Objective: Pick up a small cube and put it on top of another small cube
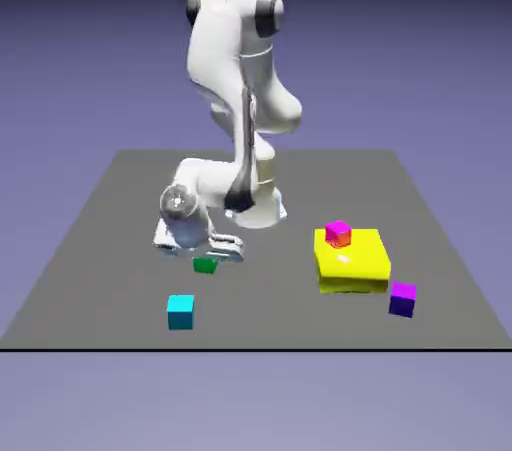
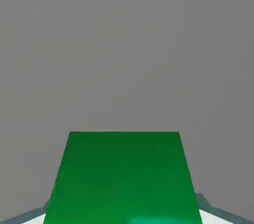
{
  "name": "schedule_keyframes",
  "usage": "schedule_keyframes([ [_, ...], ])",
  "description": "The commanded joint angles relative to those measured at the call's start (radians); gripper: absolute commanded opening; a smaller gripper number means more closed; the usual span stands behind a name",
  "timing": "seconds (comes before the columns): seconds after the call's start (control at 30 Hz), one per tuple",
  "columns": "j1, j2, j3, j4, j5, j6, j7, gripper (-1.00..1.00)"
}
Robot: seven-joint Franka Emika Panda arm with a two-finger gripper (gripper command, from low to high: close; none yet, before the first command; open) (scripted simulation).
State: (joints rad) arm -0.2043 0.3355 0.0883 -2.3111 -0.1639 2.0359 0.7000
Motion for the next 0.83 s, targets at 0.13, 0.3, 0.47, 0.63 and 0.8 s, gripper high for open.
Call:
schedule_keyframes([
  [0.13,0.132,0.107,0.181,0.178,-0.153,-0.111,-0.033,-1.00],
  [0.3,0.264,0.214,0.362,0.356,-0.303,-0.223,-0.067,-1.00],
  [0.47,0.397,0.322,0.544,0.534,-0.453,-0.334,-0.101,-1.00],
  [0.63,0.418,0.388,0.564,0.521,-0.537,-0.277,-0.081,-1.00],
  [0.8,0.426,0.368,0.580,0.554,-0.514,-0.324,-0.097,1.00],
])
